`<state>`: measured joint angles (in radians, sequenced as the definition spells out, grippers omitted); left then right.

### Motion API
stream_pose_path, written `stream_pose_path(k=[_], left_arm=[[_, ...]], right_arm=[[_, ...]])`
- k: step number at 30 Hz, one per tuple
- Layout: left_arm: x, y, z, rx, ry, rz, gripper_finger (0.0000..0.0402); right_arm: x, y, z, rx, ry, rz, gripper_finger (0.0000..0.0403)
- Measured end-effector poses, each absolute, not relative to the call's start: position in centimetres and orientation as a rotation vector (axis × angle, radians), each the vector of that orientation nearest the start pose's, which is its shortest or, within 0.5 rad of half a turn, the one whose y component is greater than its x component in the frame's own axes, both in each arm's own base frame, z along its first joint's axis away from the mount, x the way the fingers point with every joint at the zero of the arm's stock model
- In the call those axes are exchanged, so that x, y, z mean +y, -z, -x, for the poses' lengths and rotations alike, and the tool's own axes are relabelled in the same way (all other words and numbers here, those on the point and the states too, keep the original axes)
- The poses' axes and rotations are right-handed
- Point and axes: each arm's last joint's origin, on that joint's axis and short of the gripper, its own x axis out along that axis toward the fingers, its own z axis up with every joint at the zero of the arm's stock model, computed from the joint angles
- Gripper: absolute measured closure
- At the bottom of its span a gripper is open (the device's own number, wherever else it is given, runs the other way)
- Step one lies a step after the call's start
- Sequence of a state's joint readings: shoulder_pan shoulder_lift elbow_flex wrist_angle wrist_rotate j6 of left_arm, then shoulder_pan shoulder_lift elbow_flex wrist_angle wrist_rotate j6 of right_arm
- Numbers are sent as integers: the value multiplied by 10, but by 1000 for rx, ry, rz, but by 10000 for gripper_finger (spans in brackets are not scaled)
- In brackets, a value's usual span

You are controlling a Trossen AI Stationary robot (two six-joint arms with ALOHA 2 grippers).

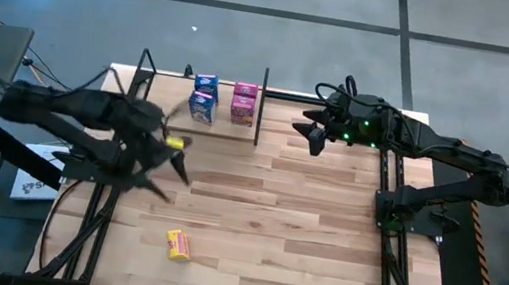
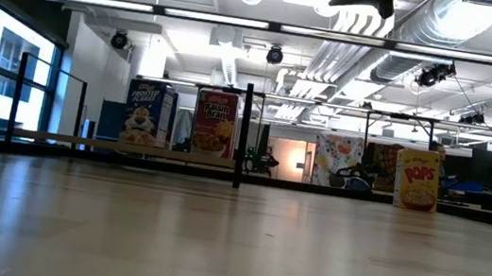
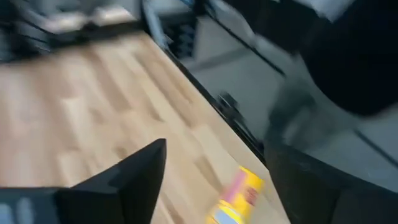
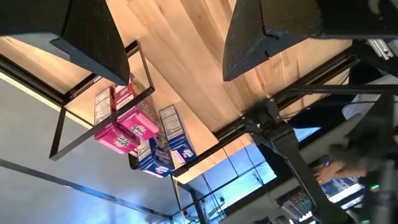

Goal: Stack cereal on shelf
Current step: Put the bottom yellow cereal box on the shelf

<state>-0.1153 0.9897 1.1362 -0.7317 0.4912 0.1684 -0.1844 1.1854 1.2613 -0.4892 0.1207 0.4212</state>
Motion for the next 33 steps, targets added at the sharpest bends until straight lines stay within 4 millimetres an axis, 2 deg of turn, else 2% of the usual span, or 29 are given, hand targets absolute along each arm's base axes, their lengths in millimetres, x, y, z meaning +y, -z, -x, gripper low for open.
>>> stream_pose_path(k=[3, 7, 14, 19, 22, 26, 33], left_arm=[[-59, -370, -196, 633, 726, -99, 114], [-94, -363, -210, 714, 790, -173, 95], [-147, -330, -221, 799, 872, -449, 85], [-174, -302, -230, 867, 907, -596, 85], [-183, -285, -238, 928, 912, -619, 85], [-182, -265, -247, 990, 881, -678, 85], [-175, -236, -239, 1068, 909, -707, 85]], right_arm=[[-49, -388, -244, 347, 381, -423, 153], [-48, -387, -244, 364, 349, -387, 153], [-48, -384, -243, 405, 338, -346, 153], [-47, -380, -240, 460, 346, -347, 153], [-47, -377, -239, 493, 351, -348, 153], [-47, -375, -237, 519, 355, -348, 153], [-47, -374, -237, 529, 348, -320, 153]])
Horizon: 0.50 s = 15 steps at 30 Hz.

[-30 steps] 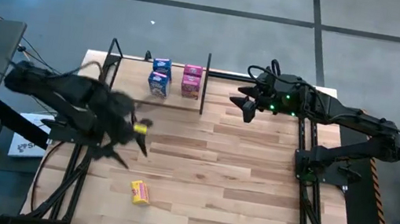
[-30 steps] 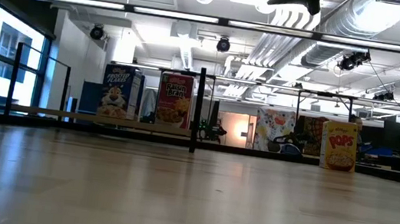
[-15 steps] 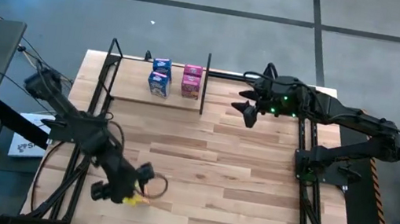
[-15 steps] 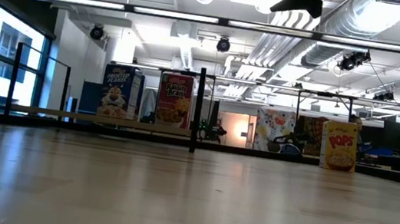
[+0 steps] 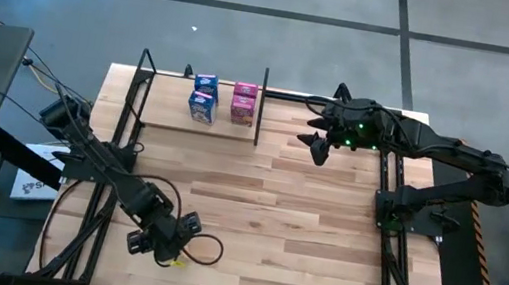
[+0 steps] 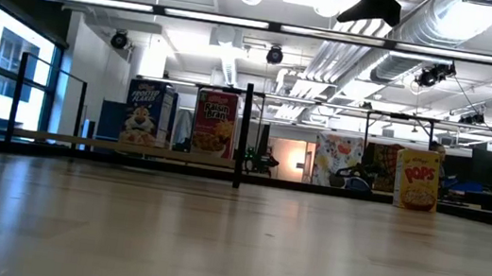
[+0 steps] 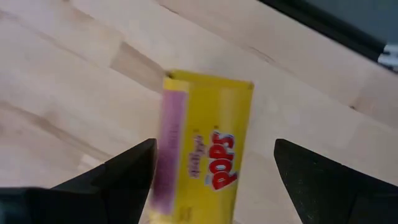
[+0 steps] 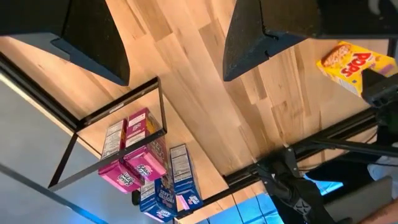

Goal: Stack cereal on shelf
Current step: Put the bottom yellow cereal box on the shelf

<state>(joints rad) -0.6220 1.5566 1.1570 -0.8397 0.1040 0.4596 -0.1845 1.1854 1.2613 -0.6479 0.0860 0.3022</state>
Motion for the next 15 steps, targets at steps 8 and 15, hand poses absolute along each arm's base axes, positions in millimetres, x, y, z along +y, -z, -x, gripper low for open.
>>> stream_pose_path(k=[8, 15], left_arm=[[-173, -216, -241, 1010, 918, -711, 85], [-170, -216, -246, 965, 915, -736, 93]], right_arm=[[-47, -374, -237, 530, 362, -300, 153], [-47, -374, -237, 532, 358, -287, 153]])
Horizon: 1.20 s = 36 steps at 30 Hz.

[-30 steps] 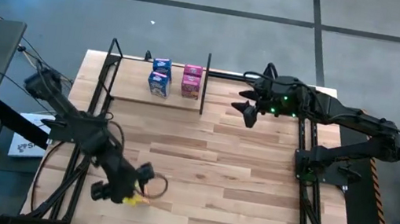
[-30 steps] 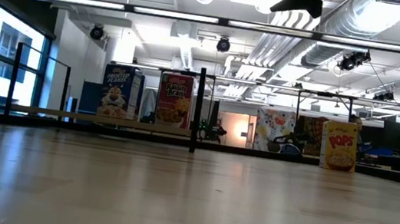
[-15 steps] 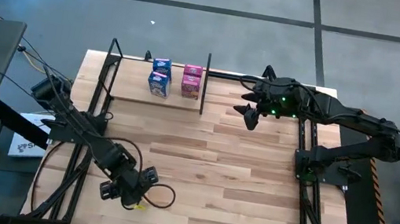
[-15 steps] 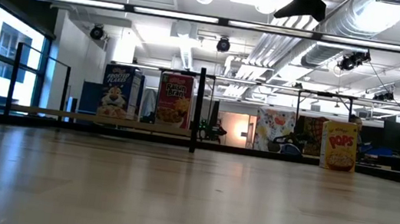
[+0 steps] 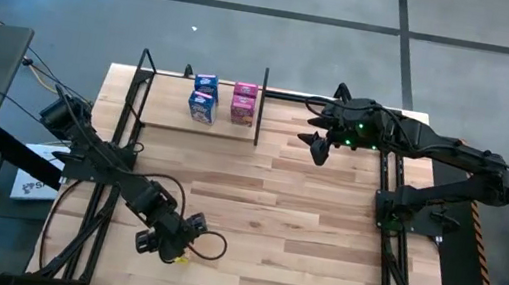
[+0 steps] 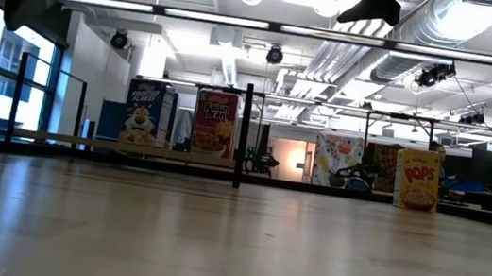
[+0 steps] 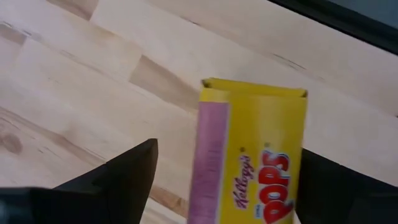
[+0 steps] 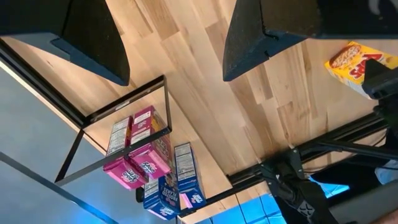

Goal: Stack cereal on shelf
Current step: Put the bottom yellow cereal box on the shelf

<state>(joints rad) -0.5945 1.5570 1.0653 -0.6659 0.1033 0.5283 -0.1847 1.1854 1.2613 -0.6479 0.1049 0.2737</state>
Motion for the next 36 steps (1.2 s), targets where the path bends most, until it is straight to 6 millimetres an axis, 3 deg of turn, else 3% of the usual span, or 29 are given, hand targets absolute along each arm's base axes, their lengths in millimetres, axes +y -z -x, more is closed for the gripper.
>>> stream_pose_path(k=[14, 19, 27, 31, 36], left_arm=[[-170, -218, -246, 962, 926, -724, 200], [-160, -237, -243, 976, 864, -619, 212], [-119, -279, -228, 939, 718, -464, 227], [-89, -304, -206, 999, 595, -367, 241], [-50, -344, -172, 931, 356, -261, 259]], right_arm=[[-47, -374, -237, 533, 357, -282, 153], [-47, -374, -237, 542, 358, -281, 153], [-47, -373, -236, 545, 356, -275, 153], [-47, -373, -236, 554, 358, -276, 153], [-47, -372, -236, 557, 358, -275, 153]])
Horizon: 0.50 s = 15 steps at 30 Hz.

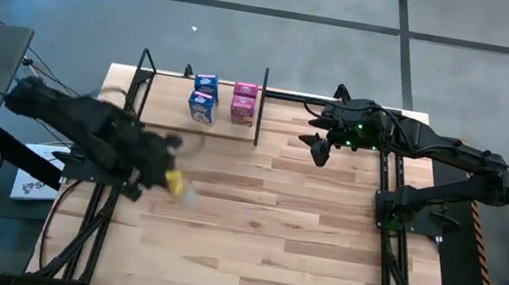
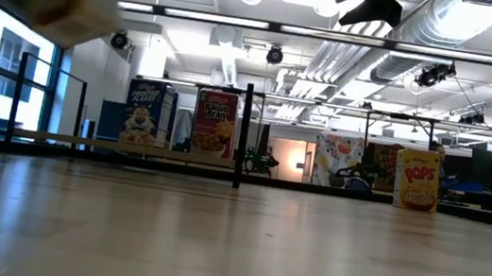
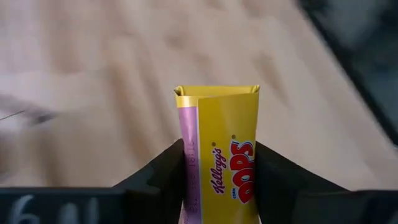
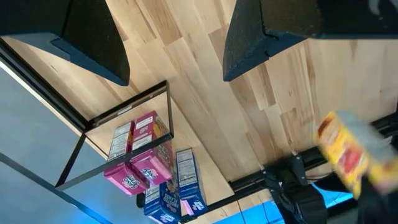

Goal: Stack cereal on shelf
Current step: Put the bottom yellow cereal box on the shelf

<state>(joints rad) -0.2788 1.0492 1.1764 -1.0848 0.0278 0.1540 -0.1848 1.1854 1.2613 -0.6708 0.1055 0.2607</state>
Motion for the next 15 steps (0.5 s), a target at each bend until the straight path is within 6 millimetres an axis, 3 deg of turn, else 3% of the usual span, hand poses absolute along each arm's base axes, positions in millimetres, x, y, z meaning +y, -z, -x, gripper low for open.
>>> stream_pose_path(k=[6, 11, 15], left_arm=[[-10, -368, -140, 817, -126, -198, 268], [15, -366, -118, 906, -486, -236, 268], [33, -366, -112, 954, -701, -275, 268]], right_arm=[[-47, -372, -236, 559, 353, -258, 153], [-47, -373, -236, 558, 357, -261, 153], [-48, -373, -236, 546, 404, -288, 153]])
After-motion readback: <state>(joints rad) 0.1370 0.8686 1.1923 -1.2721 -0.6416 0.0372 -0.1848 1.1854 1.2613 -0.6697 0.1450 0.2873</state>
